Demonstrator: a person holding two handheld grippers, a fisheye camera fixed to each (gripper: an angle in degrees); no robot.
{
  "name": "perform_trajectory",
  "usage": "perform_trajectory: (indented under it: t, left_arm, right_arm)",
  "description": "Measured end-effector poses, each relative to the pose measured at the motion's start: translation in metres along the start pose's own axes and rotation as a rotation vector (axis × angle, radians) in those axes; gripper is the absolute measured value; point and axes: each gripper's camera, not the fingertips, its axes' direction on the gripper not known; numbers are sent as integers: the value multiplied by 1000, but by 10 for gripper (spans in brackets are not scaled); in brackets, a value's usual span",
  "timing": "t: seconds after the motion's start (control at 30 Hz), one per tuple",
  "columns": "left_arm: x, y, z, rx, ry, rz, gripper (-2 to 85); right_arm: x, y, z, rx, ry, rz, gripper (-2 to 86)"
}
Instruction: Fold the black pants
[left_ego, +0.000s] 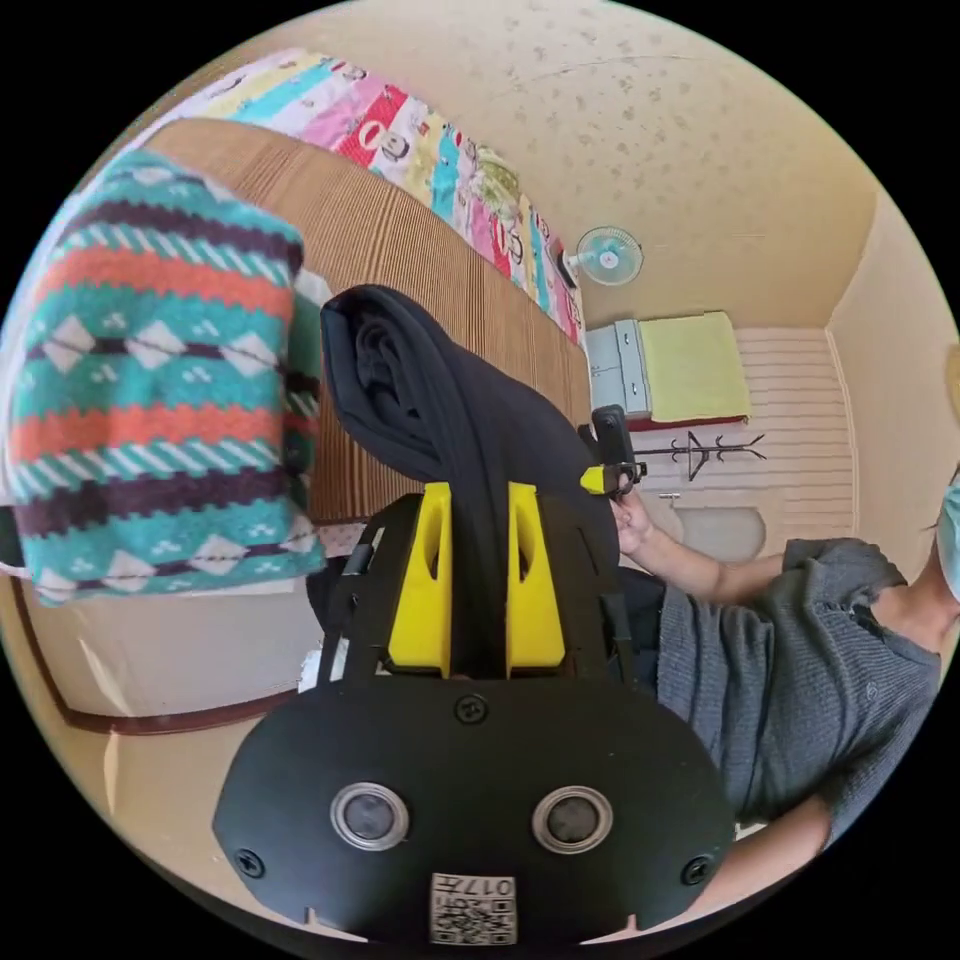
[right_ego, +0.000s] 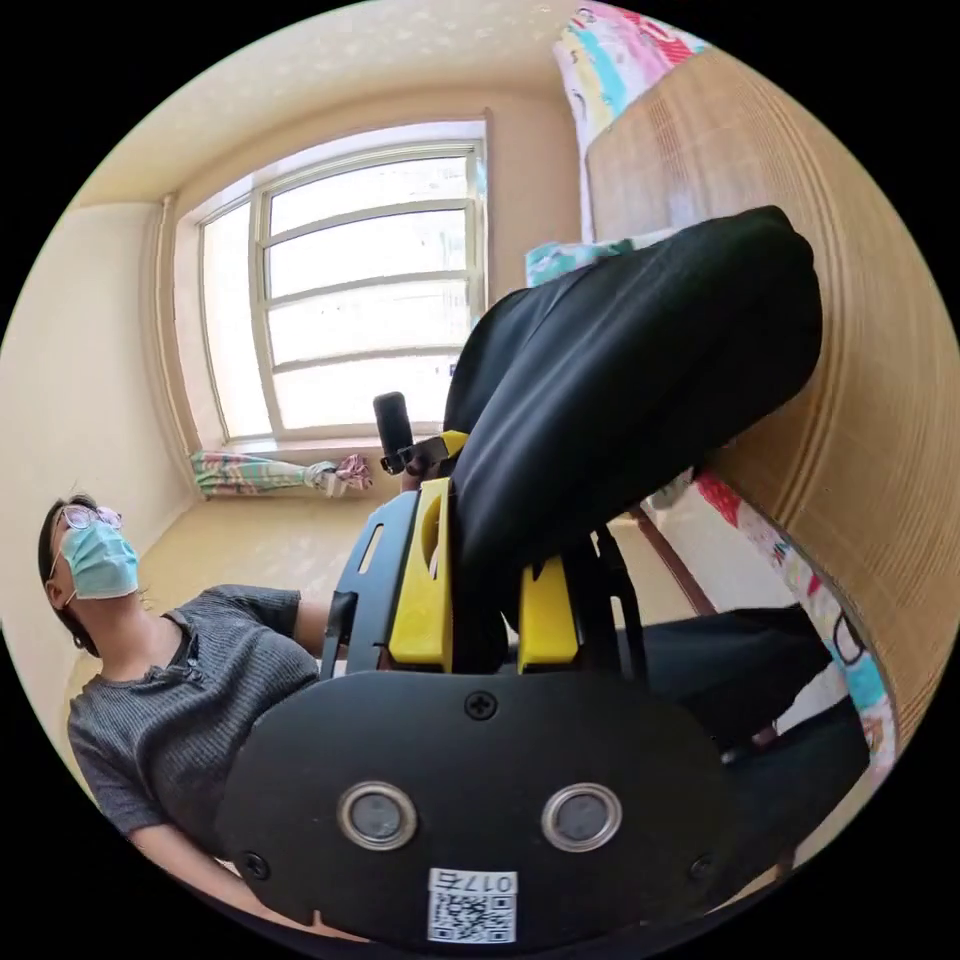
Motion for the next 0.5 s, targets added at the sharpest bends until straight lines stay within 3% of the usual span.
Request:
perform_trajectory:
  t: [0.13,0.23,0.37,0.5]
  left_arm:
    - [12,-29,-157,95,-258,86,89]
    - [-21,-56,-237,137,-352,17,95]
    - [-104,-80,-273,185,-421,-197,111]
    - [-238,-64,-214,261,-361,-515,135]
  right_arm:
    - [-50,-107,82,-17,-11,-160,82]
    - [-66,-185,143,14,38,-202,81]
    - [-22,-261,216,0,223,-113,85]
    - [70,-267,234,-151,431,87,58]
